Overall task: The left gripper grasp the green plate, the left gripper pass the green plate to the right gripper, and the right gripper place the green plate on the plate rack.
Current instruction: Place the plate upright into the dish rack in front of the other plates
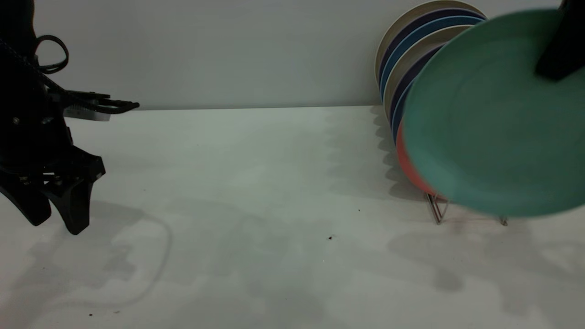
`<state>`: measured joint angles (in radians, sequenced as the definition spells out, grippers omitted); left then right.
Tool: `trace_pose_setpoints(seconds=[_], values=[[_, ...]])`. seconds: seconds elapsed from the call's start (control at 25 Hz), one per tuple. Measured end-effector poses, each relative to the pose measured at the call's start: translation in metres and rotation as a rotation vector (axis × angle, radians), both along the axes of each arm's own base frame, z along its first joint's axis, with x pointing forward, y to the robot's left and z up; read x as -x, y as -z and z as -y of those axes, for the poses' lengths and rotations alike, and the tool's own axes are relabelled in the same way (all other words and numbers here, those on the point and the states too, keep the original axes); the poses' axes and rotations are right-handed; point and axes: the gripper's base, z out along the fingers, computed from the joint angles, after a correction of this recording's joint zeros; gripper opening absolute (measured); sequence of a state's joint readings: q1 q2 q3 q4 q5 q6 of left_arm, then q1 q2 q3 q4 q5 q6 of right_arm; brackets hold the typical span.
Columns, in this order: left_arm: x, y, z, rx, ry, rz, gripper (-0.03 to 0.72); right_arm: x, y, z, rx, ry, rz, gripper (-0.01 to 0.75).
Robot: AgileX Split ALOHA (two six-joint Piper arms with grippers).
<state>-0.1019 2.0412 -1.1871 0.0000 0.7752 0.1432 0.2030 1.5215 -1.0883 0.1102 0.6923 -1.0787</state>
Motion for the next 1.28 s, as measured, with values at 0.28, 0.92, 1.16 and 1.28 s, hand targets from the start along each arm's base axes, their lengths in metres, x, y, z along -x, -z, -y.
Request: trace_pose_setpoints(seconds=[0.28,0.92,1.16,1.28], values=[[0.0,0.0,0.0,0.0,0.0,0.0,0.564,-0.017,-0.018,0.001,0.081,-0.041,0.044,0.117],[0.0,0.0,0.0,0.0,0.0,0.003,0.564,-0.063,-0.026,-0.005,0.157,-0.107,0.062,0.117],[-0.001,0.0,-0.001,-0.007,0.008,0.008,0.564,-0.071,-0.013,-0.006,0.172,-0.122,0.038,0.117],[-0.001,0.0,-0.002,-0.016,0.017,0.009,0.564,-0.076,-0.004,-0.006,0.19,-0.129,0.032,0.117]])
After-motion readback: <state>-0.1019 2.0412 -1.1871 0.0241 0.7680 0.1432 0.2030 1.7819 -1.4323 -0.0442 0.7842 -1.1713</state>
